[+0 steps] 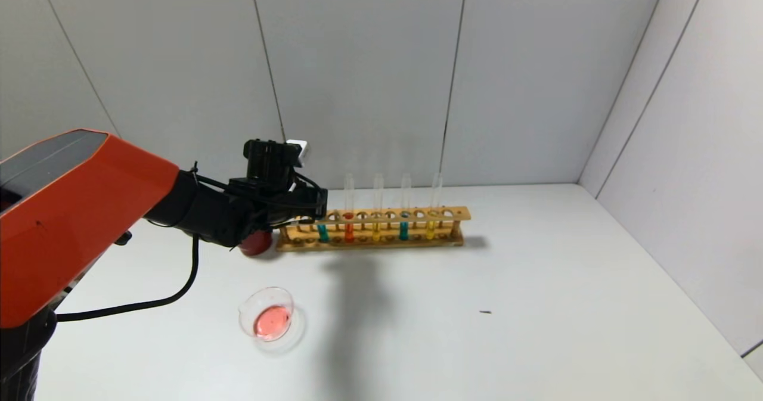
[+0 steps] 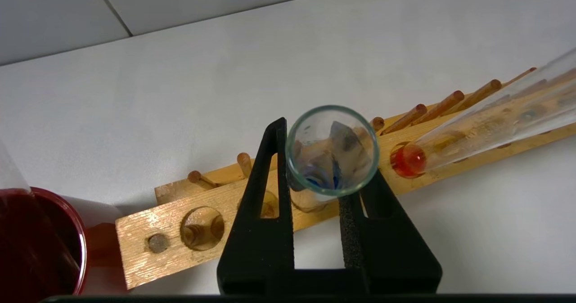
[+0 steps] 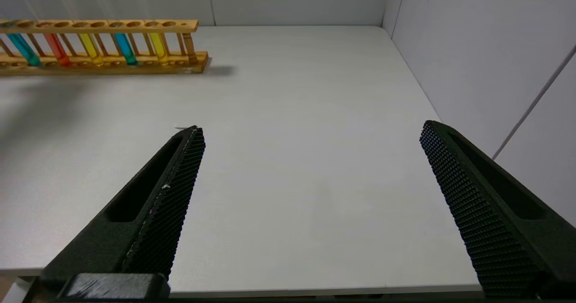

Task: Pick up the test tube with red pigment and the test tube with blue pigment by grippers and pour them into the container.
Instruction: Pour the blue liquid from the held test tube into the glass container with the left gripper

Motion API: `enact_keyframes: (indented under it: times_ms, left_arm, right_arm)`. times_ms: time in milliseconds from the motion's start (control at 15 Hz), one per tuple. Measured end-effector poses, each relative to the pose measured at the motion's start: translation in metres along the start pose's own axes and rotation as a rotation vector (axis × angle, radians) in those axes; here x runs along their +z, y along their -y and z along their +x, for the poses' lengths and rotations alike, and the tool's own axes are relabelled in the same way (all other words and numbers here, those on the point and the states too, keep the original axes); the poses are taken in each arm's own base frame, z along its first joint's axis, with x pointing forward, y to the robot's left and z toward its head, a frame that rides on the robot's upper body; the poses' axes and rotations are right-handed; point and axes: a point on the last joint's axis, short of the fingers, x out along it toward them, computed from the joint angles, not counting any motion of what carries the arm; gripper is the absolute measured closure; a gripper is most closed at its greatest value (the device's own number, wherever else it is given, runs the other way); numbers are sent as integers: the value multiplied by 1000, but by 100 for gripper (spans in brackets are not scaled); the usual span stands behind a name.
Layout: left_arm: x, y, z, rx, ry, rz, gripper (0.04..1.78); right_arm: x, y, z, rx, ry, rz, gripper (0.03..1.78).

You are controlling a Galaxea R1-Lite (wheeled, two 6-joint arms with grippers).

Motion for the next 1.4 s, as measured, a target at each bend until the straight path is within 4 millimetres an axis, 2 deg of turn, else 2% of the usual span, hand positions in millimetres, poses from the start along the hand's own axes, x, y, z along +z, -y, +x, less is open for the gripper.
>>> enact_keyframes:
  times_ms: [200,400,600,867,1000,1200,1400]
  left_arm:
    - [6,4,-5,-1,17,11,149]
    - [24,7,-23,-4,60,70,149]
    - [50,8,-54,-1,108,133,149]
    - [80,8,-110,11,161,204,149]
    - [75,5,-133,56,160,233,149]
    - [45,1,-153,129,152,313,149]
    - [16,-4,-165,180,269,434,149]
  right_arm:
    - [0,0,0,0,0,0,6]
    - [0,0,0,0,0,0,6]
    - [0,0,0,0,0,0,6]
    - [0,0,0,0,0,0,6]
    - [0,0,0,0,0,0,6]
    - [0,0,0,0,0,0,6]
    - [0,0,0,0,0,0,6]
